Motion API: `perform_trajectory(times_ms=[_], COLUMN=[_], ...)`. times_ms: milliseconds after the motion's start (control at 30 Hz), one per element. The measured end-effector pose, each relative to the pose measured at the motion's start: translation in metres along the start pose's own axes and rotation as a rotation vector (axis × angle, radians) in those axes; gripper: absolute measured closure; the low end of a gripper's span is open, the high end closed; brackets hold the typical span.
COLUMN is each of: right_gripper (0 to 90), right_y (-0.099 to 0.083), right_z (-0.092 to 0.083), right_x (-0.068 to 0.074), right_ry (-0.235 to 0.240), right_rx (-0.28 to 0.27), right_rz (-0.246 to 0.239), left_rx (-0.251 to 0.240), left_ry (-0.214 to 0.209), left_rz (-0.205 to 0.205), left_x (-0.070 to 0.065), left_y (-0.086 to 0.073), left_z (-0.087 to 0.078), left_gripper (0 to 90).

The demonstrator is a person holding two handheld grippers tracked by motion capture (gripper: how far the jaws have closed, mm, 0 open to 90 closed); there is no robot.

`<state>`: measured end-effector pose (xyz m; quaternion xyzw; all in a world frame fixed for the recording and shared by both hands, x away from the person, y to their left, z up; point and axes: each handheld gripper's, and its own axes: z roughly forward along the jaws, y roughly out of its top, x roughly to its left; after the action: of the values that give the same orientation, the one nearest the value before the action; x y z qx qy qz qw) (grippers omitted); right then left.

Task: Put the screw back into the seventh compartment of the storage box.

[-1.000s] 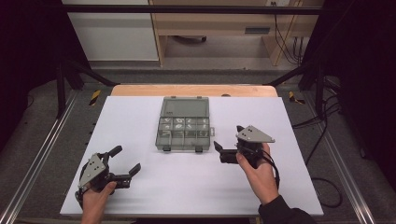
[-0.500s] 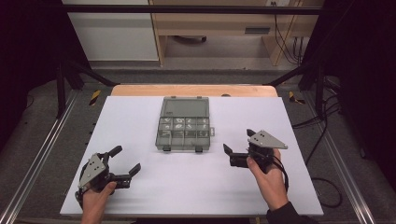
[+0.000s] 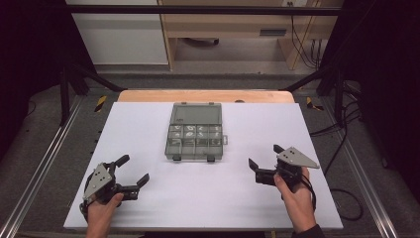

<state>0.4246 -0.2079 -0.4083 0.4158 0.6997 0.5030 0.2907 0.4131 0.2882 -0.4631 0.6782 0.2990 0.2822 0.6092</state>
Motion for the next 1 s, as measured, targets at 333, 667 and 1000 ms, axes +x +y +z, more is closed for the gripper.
perform_trajectory(times_ms=[333, 667, 1000], right_gripper=[3.6, 3.5, 3.5], right_y=[-0.014, -0.031, -0.051], right_z=[-0.009, -0.013, -0.016], right_x=[-0.007, -0.013, -0.020], right_ry=[-0.013, -0.029, -0.038], right_rx=[-0.003, -0.006, -0.003], right_rz=[0.024, 0.044, 0.067], left_rx=[0.001, 0.000, 0.000], left_ry=[0.000, 0.001, 0.000], left_rz=[0.001, 0.001, 0.002], left_x=[0.000, 0.000, 0.000], left_y=[0.000, 0.000, 0.000], left_z=[0.000, 0.000, 0.000], left_gripper=[1.8, 1.8, 1.8])
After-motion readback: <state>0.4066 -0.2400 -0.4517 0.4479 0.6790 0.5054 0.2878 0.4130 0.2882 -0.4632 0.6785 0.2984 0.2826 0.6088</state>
